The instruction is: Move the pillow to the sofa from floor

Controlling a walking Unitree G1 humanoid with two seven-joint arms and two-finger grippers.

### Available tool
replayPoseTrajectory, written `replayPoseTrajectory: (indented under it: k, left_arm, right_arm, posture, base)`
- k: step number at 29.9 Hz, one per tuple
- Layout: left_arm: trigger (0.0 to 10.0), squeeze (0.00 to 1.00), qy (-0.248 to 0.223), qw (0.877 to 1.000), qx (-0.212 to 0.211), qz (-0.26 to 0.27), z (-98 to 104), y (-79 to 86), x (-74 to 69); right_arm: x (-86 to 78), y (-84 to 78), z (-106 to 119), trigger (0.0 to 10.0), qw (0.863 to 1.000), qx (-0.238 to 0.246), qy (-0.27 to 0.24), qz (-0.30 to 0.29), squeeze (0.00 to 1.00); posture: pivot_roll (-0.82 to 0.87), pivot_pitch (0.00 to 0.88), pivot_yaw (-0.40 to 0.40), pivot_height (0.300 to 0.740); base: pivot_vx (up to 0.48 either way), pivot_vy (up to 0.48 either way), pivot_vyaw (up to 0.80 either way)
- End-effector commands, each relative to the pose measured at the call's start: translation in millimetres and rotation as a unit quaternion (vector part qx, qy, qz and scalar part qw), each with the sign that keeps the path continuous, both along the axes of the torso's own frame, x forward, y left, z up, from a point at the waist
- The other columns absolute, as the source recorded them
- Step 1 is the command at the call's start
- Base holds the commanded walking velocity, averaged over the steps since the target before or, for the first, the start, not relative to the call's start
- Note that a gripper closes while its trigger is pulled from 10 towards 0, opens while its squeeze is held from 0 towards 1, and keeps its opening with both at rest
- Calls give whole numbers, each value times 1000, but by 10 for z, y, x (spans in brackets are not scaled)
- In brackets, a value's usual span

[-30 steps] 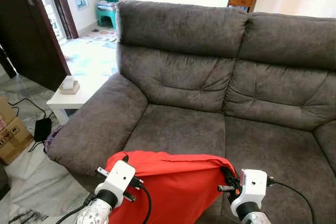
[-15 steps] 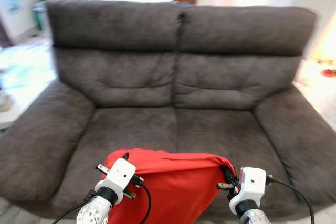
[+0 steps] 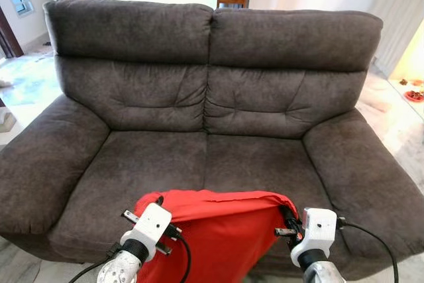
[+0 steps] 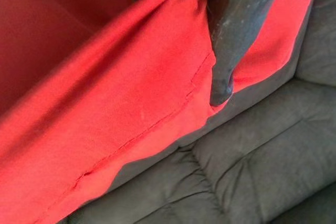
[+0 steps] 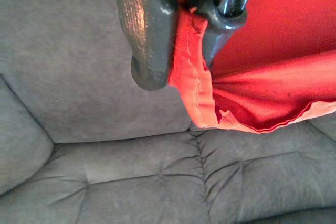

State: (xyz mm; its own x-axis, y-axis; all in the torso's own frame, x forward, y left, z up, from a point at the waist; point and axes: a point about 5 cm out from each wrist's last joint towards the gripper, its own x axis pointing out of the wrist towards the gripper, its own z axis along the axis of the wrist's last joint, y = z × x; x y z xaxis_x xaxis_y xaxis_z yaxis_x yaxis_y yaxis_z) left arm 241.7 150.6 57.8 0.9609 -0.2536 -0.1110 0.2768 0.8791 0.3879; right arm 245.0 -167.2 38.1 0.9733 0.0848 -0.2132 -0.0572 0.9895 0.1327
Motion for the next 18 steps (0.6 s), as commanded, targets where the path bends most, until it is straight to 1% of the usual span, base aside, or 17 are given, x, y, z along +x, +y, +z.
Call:
replayPoseTrajectory:
  k: [1,18]
  left_arm:
    - [10000,0,-53,998,-7,41,201,183,76]
    - [10000,0,-56,997,-10,43,211,186,85]
  right_arm:
    - [-6,-369,84,10000,997,-18,-20,-79,0]
    - [9,-370,101,10000,996,-19,-26,-85,0]
  posture:
    - [19,0,30,740]
    - [23,0,26,740]
  base:
    - [0,-300,0]
    - [0,-306,0]
